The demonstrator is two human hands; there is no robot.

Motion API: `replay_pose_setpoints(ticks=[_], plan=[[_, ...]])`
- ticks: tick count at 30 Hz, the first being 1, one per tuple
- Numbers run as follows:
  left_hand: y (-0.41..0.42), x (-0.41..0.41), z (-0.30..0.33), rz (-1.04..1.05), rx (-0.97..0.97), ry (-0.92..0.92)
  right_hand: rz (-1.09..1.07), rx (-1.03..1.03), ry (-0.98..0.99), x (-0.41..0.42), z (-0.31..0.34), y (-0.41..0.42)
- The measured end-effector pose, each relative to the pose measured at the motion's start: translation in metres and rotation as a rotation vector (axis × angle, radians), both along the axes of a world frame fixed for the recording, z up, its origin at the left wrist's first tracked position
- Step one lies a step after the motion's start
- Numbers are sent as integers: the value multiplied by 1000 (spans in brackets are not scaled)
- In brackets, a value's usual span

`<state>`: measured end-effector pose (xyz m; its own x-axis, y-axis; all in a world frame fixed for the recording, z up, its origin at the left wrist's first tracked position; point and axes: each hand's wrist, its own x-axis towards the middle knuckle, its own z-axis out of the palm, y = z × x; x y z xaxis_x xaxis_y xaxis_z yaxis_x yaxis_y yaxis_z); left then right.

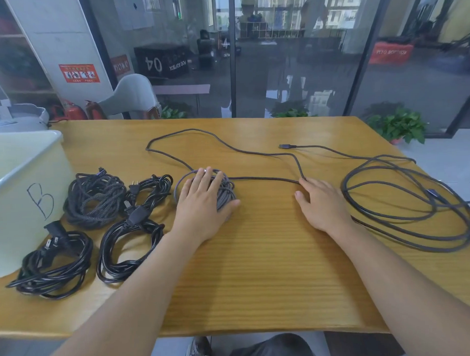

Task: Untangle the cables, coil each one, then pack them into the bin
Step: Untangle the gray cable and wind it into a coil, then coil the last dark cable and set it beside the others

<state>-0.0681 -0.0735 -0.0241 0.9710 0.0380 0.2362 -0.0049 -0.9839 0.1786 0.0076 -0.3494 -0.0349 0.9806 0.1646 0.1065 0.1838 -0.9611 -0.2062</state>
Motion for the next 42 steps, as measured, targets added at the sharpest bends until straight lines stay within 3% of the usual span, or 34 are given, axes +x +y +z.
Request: replay_pose_setpoints(ticks=[8, 19, 24, 30, 32, 36, 38, 42], plan=[[19, 51, 9, 43, -20, 76, -10, 17, 3, 6, -2, -1], [41, 94, 2, 112, -24, 35, -16, 50, 22, 8, -1, -1], [-9, 73, 3, -11, -23, -38, -63, 32, 26, 3, -1, 1], [-98, 42, -11, -220, -111, 85, -183, -23, 91, -15, 4, -4], [-118, 35, -16, -273, -123, 94, -144, 86, 136, -23, 6, -8], [-145, 26, -19, -341, -134, 67, 46, 563, 228, -50, 28, -23], [-153, 22, -18, -357, -133, 80, 87, 575, 150, -60, 38, -39], [-168, 16, -13, -369, -134, 161, -41, 326, -233, -58, 40, -95]])
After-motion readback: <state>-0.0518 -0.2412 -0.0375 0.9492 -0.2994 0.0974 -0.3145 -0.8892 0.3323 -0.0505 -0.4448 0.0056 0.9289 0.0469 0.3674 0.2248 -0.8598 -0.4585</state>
